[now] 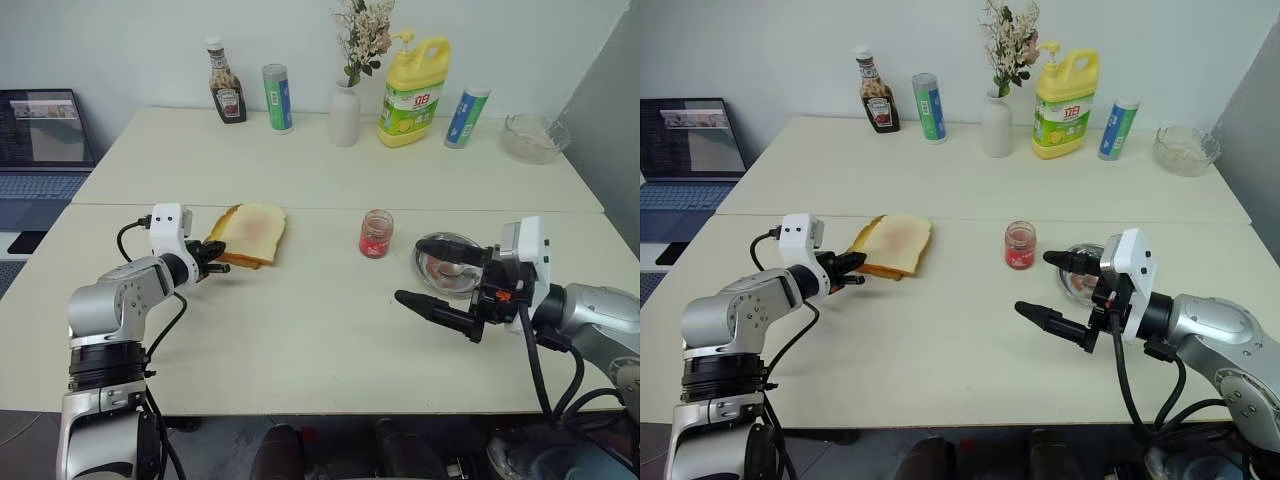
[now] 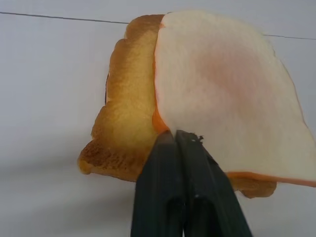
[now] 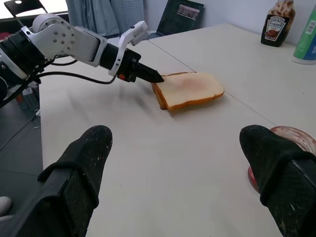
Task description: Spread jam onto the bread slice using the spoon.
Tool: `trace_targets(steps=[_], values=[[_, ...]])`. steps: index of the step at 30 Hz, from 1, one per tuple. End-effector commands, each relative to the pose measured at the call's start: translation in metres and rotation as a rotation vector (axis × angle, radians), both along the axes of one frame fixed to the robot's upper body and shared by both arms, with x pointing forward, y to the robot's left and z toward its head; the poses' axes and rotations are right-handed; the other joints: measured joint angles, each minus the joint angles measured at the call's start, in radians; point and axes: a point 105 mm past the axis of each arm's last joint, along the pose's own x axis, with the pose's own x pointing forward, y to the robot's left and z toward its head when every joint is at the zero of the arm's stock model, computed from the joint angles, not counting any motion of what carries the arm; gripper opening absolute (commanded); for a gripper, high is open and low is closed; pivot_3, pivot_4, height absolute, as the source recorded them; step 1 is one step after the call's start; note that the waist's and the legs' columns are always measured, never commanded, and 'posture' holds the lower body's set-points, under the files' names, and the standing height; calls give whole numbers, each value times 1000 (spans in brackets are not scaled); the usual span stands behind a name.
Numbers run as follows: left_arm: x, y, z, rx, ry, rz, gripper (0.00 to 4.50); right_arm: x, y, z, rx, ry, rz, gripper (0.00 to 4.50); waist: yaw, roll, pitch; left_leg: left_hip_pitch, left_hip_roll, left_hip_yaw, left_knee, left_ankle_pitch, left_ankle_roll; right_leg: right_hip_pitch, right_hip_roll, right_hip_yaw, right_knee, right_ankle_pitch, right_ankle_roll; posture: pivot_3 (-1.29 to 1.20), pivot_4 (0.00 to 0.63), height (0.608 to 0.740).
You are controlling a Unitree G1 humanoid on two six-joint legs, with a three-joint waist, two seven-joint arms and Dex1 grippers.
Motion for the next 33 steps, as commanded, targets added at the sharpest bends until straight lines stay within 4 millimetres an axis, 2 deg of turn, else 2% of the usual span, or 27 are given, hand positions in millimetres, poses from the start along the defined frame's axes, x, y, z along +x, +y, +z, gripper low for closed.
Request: trace_targets(steps=[1, 8, 14, 21, 28, 33], values=[[-10, -20, 13, -74, -1, -139, 34, -5, -1, 5, -13, -29, 4, 4500, 0, 0, 0, 0, 0, 0, 0, 0, 0, 0, 0, 0, 0, 0, 0, 0, 150, 740], [-61, -52, 18, -171, 101, -416, 34, -10, -20, -8, -97, 25, -10, 4500, -3, 0, 1, -1, 1, 0, -1, 0, 0, -2, 0, 0, 0, -2, 3, 0, 150, 740], [-91, -72, 16, -208, 153, -547, 34, -12, -28, -10, -125, 40, -15, 4500, -3, -1, 1, -1, 1, 1, 0, 0, 0, -2, 0, 1, 0, -2, 4, 0, 150, 740], [-131, -95, -16, -184, 265, -665, 34, -30, -27, -25, -208, 133, 83, 4500, -2, -1, 1, 0, 1, 1, -1, 0, 0, -2, 0, 2, -1, -3, 3, 0, 150, 740], [-145, -106, -23, -169, 266, -726, 34, -41, -28, -31, -241, 185, 144, 4500, -1, -1, 1, 0, 1, 1, 0, 0, 0, -1, 0, 2, -1, -3, 2, 0, 150, 740], [-142, -101, -30, -90, 247, -713, 34, -47, -23, -35, -244, 209, 187, 4500, -1, -2, 1, 0, 1, 1, 0, 0, 0, -1, 0, 2, -1, -3, 2, 0, 150, 740]])
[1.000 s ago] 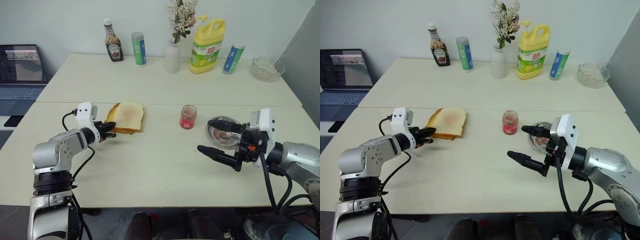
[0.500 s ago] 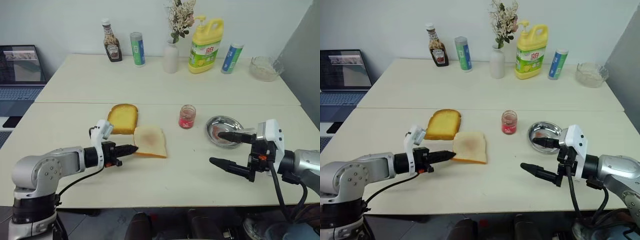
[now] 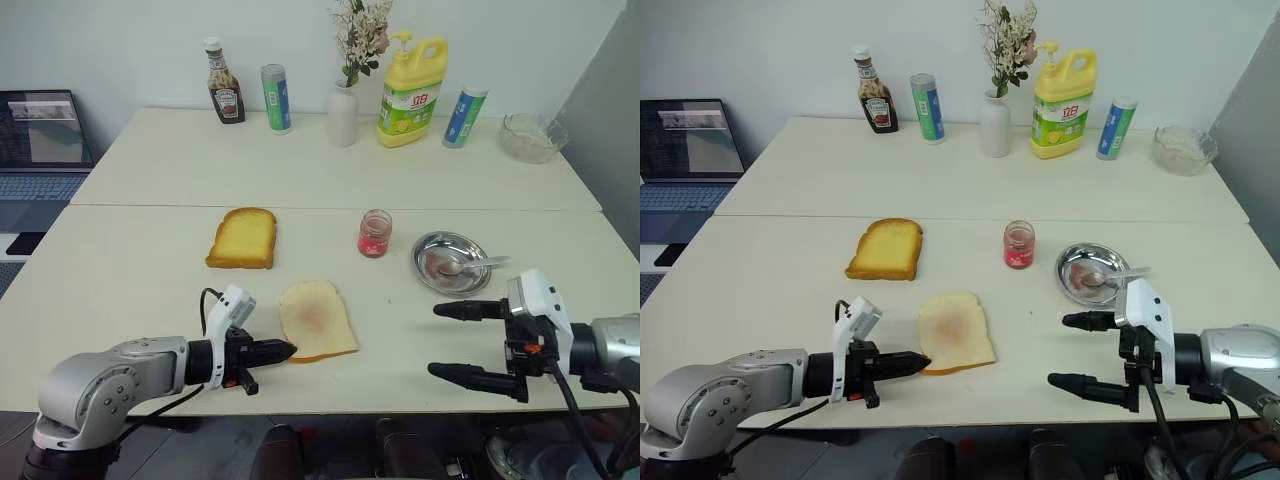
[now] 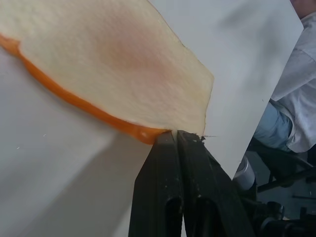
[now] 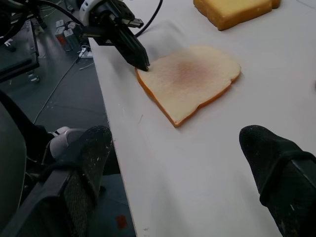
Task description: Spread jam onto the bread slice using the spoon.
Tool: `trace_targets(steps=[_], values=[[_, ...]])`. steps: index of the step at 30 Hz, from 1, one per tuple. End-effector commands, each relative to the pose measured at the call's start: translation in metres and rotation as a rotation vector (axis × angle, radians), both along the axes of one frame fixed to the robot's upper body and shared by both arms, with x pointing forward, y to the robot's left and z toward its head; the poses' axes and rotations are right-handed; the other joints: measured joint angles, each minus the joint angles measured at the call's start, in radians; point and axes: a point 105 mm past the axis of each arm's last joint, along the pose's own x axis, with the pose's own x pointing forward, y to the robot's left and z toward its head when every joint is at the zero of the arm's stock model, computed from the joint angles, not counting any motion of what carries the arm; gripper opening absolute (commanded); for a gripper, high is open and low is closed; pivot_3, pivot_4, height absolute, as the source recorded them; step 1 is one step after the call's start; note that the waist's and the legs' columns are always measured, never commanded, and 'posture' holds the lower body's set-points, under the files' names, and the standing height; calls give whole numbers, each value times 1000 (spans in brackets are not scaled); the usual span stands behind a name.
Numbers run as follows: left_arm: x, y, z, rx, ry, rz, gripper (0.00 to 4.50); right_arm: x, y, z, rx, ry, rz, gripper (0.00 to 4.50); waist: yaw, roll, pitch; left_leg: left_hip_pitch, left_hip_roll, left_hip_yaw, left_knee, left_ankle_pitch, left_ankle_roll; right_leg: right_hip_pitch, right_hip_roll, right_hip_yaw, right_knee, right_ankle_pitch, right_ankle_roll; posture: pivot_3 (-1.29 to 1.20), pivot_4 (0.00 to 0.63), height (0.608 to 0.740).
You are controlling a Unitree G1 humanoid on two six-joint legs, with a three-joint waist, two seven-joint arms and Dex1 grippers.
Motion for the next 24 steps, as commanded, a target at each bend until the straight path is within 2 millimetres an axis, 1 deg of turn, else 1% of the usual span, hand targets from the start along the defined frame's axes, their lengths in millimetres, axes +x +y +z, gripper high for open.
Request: trace_targets(steps=[1, 2, 5, 8, 10, 12, 15, 16, 18, 20, 22, 23, 24], values=[[-2, 1, 0, 60, -58, -36, 34, -5, 5, 4, -3, -19, 43, 4500, 0, 0, 0, 0, 0, 0, 0, 0, 0, 0, 0, 0, 0, 0, 0, 0, 150, 740], [-3, 3, -2, 77, -62, -34, 34, -5, 5, 4, 0, -17, 46, 4500, 0, 0, 0, 0, 0, 0, 0, 0, 0, 0, 0, 0, 0, 0, 0, 0, 150, 740], [-5, 11, -5, 114, -91, -25, 677, -5, 7, 2, 3, -14, 56, 4500, 0, 0, 0, 0, 0, 0, 0, 0, 0, 0, 0, 0, 0, -1, -1, 0, 150, 740], [-8, 20, -5, 145, -127, -2, 1666, -5, 7, 0, 1, -13, 60, 4500, 0, 0, 0, 0, 1, 0, 0, 0, 0, -1, 0, 0, 0, -1, -1, 0, 150, 740], [-6, 28, -1, 181, -204, 22, 2302, -5, 7, -1, 1, -12, 61, 4500, 0, 0, 0, 0, 1, 0, 0, 0, 0, -1, 0, 0, 0, -1, -2, 0, 150, 740], [-6, 35, 6, 208, -280, 32, 2985, -5, 7, -2, 1, -11, 64, 4500, 0, 0, 0, 0, 1, 0, 0, 0, 0, -1, 0, 1, 0, -1, -2, 0, 150, 740], [-13, 41, 23, 177, -348, 7, 3911, -5, 7, -2, 9, -10, 63, 4500, 0, 0, 1, 0, 1, 0, -1, 0, 0, -1, 0, 1, 0, -3, -5, 0, 150, 740], [-15, 42, 27, 175, -369, -15, 3911, -4, 7, -2, 15, -11, 59, 4500, 0, 0, 1, 0, 1, 0, -1, 0, 0, -2, 0, 1, 0, -5, -8, 0, 150, 740], [-12, 47, 37, 175, -421, -29, 3911, -2, 6, 1, 33, -22, 43, 4500, 2, 0, 1, -1, 1, 0, -1, 0, 0, -2, 0, 1, 0, -5, -9, 0, 150, 740], [0, 48, 51, 187, -511, -40, 3911, 7, 4, 8, 66, -73, 3, 4500, 5, 0, 1, -1, 1, 0, -1, 0, 0, -2, -1, 0, 0, -5, -9, 0, 150, 740], [17, 35, 70, 254, -682, -126, 3911, 26, -4, 19, 117, -185, -116, 4500, 8, -1, 1, -1, 0, 0, 0, 0, 0, -2, 0, 0, 0, -5, -8, 0, 150, 740], [22, 26, 78, 275, -760, -177, 3911, 33, -9, 21, 126, -227, -168, 4500, 12, -2, 1, -1, 0, 0, 1, 0, 0, -2, 0, 0, 0, -5, -8, 0, 150, 740], [24, 14, 85, 258, -812, -228, 3911, 37, -14, 21, 137, -249, -223, 4500, 12, -2, 1, -1, 0, 0, 1, 0, 0, -2, 0, 0, 0, -4, -8, 0, 150, 740]])
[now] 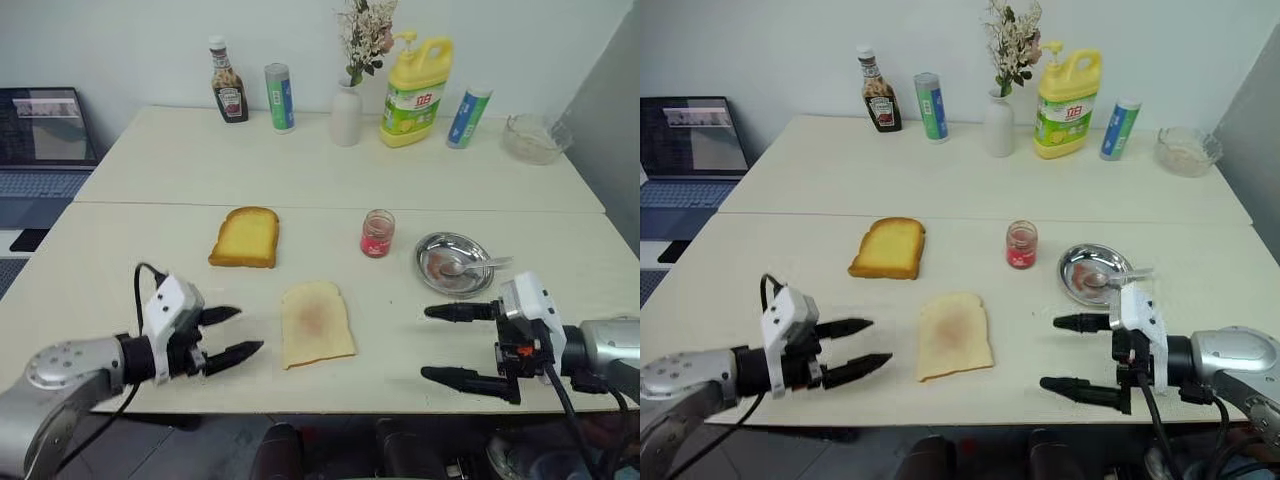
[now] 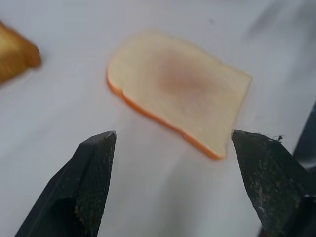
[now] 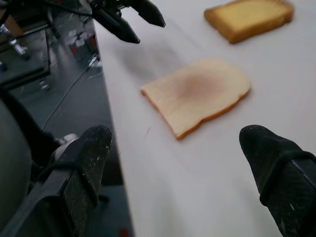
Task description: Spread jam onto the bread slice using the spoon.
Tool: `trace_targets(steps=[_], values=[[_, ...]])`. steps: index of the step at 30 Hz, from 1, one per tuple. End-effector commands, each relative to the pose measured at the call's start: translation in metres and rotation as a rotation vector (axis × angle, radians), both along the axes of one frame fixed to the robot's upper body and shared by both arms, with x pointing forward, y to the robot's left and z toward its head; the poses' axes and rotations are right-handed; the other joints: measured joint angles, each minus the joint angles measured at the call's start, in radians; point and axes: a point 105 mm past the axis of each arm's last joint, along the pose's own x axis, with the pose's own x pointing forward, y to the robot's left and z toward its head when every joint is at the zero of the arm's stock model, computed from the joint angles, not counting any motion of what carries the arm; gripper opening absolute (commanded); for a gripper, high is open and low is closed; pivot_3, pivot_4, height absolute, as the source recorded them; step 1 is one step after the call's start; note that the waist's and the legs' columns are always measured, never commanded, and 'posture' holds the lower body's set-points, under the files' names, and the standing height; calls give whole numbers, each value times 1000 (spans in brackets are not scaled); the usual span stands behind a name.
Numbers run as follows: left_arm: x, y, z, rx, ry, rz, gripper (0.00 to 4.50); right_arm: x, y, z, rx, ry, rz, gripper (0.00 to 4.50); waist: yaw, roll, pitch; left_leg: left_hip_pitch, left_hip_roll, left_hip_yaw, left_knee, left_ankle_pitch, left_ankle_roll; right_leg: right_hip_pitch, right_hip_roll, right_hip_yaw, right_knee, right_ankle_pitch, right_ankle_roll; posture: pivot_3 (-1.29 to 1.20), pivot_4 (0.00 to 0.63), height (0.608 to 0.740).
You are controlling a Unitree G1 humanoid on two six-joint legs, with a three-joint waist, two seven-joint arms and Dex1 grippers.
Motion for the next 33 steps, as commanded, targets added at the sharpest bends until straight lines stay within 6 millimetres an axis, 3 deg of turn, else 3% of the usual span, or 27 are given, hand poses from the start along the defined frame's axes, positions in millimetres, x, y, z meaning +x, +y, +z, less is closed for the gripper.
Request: trace_targets(steps=[1, 3, 7, 8, 10, 13, 15, 19, 22, 27, 33], values=[[5, -34, 28, 49, -198, -184, 3911, 18, -20, 11, 29, -132, -189, 4500, 1, 0, 0, 0, 0, 2, 0, 0, 0, 0, 0, 1, 0, 0, 0, 0, 150, 740], [7, -51, 38, 18, -239, -252, 3911, 19, -28, 7, 54, -133, -271, 4500, 1, 0, 0, -1, -1, 4, -1, 0, 0, 0, -1, 2, -2, 4, 8, 0, 150, 740], [5, -75, 51, -72, -248, -379, 3911, 19, -50, 5, 174, -153, -508, 4500, -2, 0, 0, -8, 0, 2, -1, -1, 0, -7, 0, 1, 0, 5, 7, 0, 150, 740], [5, -79, 52, -84, -237, -405, 3911, 19, -57, 4, 211, -150, -577, 4500, -1, 1, 0, -9, 0, 2, -2, -1, 0, -9, 0, 1, 1, 5, 6, 0, 150, 740], [5, -86, 47, -56, -232, -475, 4485, 18, -72, -2, 291, -116, -722, 4500, -4, 2, -1, -9, 1, 1, -3, -1, 0, -10, 2, 0, 2, 5, 6, 0, 150, 740], [8, -90, 44, -19, -266, -517, 4485, 20, -87, -13, 359, -56, -857, 4500, -15, 4, -2, -8, 1, 2, -3, -1, 0, -10, 2, 2, 2, 5, 6, 0, 150, 740], [6, -95, 42, -4, -262, -570, 4485, 25, -104, -25, 385, -23, -975, 4500, -17, 4, -2, -8, 1, 3, -2, -1, 0, -10, 2, 2, 2, 4, 7, 0, 150, 740], [9, -104, 44, -11, -283, -606, 4485, 51, -125, -45, 497, 45, -1129, 4500, -17, 4, -2, -8, 0, 4, 0, -1, 0, -9, 2, 3, 2, 4, 8, 0, 150, 740], [12, -107, 43, -2, -291, -608, 4485, 72, -135, -55, 529, 81, -1193, 4500, -17, 6, -2, -7, 0, 5, 0, 0, 2, -9, 2, 4, 2, 6, 9, 0, 150, 740], [12, -110, 43, -5, -293, -606, 4485, 98, -132, -60, 635, 174, -1174, 4500, -15, 7, -2, -8, 0, 3, -2, 0, 2, -10, 2, 3, 2, 8, 4, 0, 150, 740], [10, -110, 42, 4, -293, -589, 4485, 114, -135, -59, 774, 251, -1163, 4500, -15, 7, -2, -9, 1, 4, -2, 0, 2, -10, 2, 3, 2, 8, 4, 0, 150, 740]])
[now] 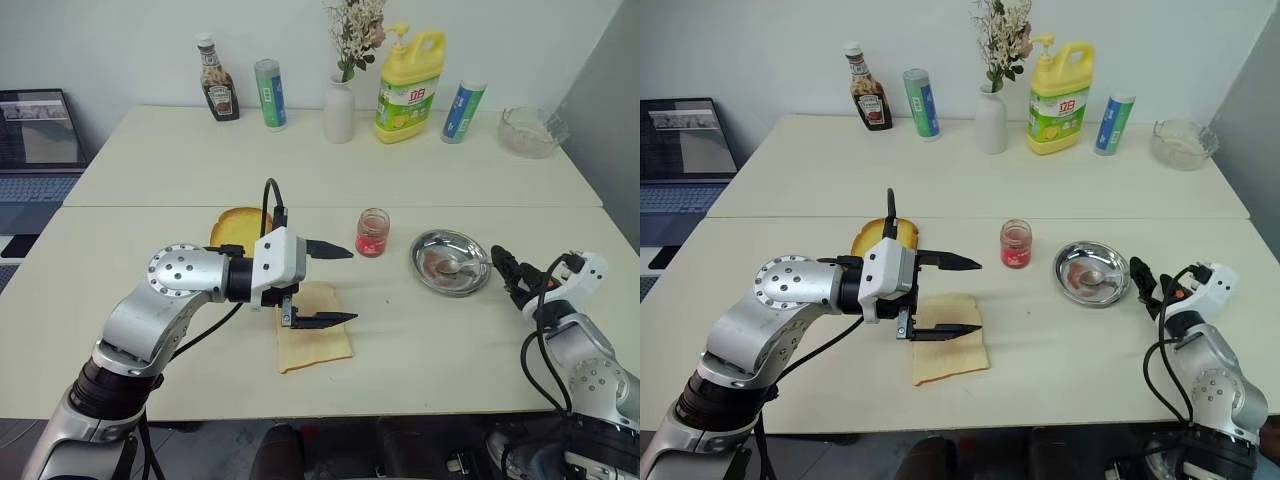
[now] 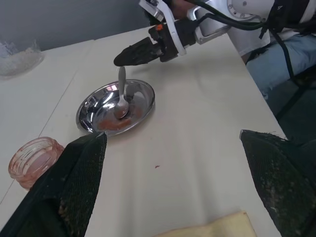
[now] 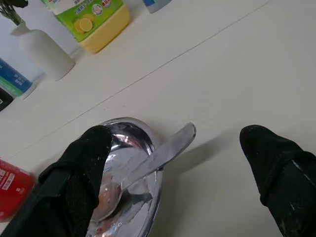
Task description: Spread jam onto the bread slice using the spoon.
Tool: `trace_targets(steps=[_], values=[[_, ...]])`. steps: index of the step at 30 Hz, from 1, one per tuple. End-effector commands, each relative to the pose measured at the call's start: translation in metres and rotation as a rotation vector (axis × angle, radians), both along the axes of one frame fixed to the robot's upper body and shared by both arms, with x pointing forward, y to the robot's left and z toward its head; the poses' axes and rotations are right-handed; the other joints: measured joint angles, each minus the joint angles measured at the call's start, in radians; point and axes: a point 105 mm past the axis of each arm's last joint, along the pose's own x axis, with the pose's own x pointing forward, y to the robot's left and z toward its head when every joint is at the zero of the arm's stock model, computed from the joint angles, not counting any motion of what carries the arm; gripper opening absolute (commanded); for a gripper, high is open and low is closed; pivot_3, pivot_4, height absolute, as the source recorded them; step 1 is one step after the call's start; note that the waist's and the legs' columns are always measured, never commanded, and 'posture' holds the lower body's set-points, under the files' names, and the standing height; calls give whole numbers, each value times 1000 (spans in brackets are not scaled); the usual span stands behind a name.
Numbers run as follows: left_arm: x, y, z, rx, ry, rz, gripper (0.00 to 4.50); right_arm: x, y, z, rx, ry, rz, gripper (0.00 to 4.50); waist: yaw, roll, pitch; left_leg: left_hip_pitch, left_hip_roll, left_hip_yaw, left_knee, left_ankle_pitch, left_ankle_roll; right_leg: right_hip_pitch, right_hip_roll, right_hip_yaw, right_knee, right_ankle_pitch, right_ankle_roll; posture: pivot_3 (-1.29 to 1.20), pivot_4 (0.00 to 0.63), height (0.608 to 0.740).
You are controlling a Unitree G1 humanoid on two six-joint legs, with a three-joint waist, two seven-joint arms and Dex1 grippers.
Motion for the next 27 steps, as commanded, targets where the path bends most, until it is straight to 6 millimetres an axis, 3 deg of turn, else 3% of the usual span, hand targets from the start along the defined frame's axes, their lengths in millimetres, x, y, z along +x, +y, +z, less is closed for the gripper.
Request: trace_targets(steps=[1, 12, 17, 24, 27], values=[[-5, -3, 6, 3, -44, -7, 4485, 6, -7, 13, 94, -57, -13, 4500, 0, 0, 0, 0, 0, 0, 0, 0, 0, 0, 0, 0, 0, 0, 0, 0, 150, 740], [-3, -3, 7, 15, -48, -2, 4485, 15, -5, 13, 198, -61, 1, 4500, 0, 0, 0, 0, 0, 0, 0, 0, 0, 0, 0, 0, 0, 0, 0, 0, 150, 740], [-1, -2, 6, 21, -49, -2, 4500, 15, 1, 15, 239, -55, 26, 2890, 0, 1, 0, 0, 0, 0, 0, 0, 0, 0, 0, 0, 0, 0, 0, 0, 150, 740], [1, -2, 6, 22, -54, 8, 4500, 17, 4, 18, 280, -52, 46, 205, 0, 1, 0, 0, 0, 0, 0, 0, 0, 0, 0, 0, 0, 0, 0, 0, 150, 740], [3, -1, 5, 25, -58, 16, 4500, 17, 1, 18, 292, -57, 44, 31, 0, 1, 0, 0, 0, 0, 0, 0, 0, 0, 0, 0, 0, 0, 0, 0, 150, 740]])
